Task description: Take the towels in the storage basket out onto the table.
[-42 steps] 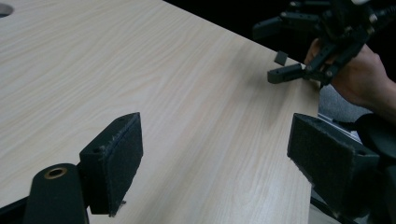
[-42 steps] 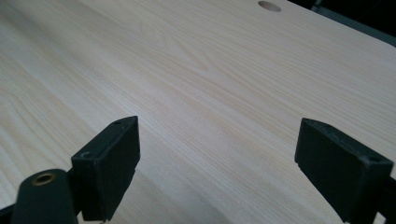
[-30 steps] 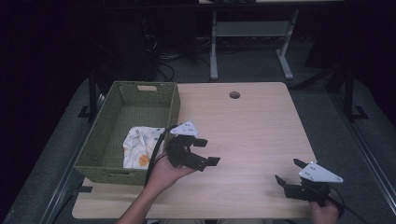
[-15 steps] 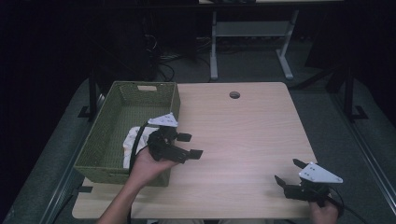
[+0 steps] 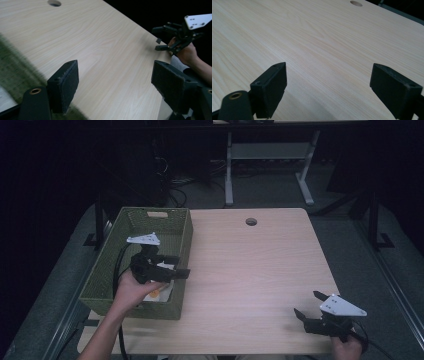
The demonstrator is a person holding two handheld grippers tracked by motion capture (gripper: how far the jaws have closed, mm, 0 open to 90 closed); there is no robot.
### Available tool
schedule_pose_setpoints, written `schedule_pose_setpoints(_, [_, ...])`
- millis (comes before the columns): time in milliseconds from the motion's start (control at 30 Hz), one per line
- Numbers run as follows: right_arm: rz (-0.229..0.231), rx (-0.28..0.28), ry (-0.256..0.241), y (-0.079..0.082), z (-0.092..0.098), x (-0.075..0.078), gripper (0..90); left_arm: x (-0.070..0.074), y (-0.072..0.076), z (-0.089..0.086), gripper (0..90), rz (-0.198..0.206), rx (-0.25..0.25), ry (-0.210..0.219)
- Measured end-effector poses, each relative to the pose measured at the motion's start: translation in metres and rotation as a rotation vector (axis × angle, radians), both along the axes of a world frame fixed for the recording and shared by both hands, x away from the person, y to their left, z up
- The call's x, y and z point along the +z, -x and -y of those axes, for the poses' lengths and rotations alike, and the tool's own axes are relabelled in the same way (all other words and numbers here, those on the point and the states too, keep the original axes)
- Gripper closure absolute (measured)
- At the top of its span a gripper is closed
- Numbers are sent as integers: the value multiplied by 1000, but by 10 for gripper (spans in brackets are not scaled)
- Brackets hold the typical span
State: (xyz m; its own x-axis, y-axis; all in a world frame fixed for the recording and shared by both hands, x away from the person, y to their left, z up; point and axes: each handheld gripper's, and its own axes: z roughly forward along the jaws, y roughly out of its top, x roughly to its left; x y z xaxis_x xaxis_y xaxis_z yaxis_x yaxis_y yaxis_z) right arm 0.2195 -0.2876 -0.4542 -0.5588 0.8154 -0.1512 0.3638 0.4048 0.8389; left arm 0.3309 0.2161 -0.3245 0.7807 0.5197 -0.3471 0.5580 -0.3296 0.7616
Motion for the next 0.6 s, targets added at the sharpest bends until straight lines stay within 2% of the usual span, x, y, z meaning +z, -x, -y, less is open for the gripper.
schedule_pose_setpoints(167, [-2, 2, 4, 0, 0, 0, 137, -4, -5, -17, 231, 4, 46, -30])
schedule_pose_setpoints(300, [-6, 9, 7, 0, -1, -1, 137, -9, -8, -29, 235, -14, 77, -51])
schedule_pose_setpoints(333, [-8, 8, 7, 0, -2, -1, 137, -12, -11, -34, 235, -25, 98, -68])
schedule_pose_setpoints(433, [-6, 9, 3, 0, -2, -1, 137, -15, -14, -39, 235, -34, 112, -85])
schedule_pose_setpoints(600, [-6, 12, 2, 0, -2, 0, 137, -24, -23, -53, 235, -75, 163, -126])
